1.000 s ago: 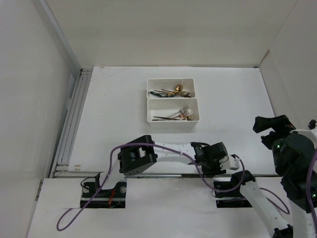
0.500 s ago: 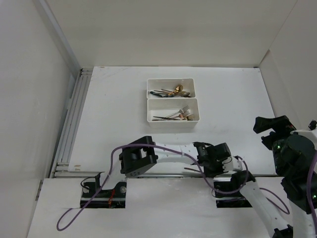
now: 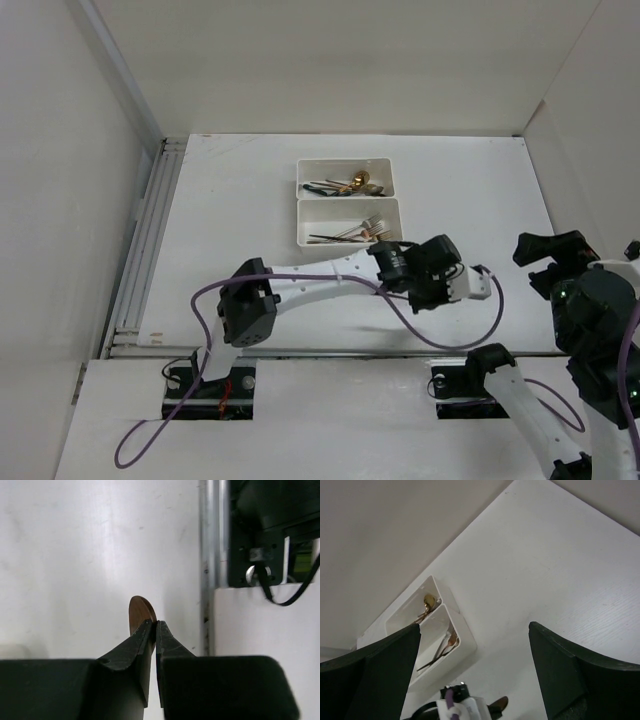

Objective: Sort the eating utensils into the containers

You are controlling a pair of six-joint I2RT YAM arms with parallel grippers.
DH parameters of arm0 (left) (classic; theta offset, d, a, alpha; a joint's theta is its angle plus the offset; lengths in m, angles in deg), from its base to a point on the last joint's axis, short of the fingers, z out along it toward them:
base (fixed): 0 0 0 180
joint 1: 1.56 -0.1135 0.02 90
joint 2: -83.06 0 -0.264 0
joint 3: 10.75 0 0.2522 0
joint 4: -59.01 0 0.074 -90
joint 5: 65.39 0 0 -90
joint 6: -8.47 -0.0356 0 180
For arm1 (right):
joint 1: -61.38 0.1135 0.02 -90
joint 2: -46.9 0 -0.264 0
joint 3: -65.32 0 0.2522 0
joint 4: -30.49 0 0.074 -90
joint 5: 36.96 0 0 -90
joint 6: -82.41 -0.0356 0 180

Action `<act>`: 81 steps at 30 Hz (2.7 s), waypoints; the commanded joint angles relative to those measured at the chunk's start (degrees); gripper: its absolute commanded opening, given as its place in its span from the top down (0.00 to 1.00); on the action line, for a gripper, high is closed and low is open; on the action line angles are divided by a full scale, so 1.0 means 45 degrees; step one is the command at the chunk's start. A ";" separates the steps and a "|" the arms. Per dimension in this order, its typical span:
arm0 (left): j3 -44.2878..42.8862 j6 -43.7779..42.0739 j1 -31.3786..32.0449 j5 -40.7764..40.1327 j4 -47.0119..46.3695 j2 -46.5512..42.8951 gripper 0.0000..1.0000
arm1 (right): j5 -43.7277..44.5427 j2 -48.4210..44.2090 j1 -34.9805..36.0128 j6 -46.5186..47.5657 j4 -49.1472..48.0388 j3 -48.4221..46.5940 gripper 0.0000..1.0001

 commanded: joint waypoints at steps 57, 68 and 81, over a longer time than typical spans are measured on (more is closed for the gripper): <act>-0.5247 0.2767 -1.3003 -1.1960 -0.2143 -0.1533 0.00 | 0.0029 1.0476 -0.1348 0.3946 -0.7592 -0.2444 0.01; -0.0251 0.5236 -1.6307 -0.8791 0.0443 -0.4327 0.00 | 0.1476 1.0223 -0.1348 0.3829 -0.9371 -0.2053 0.01; 0.0613 0.5002 -1.6913 -0.7307 0.0423 -0.5031 0.00 | 0.1710 0.9813 -0.1230 0.3829 -1.0035 -0.1546 0.01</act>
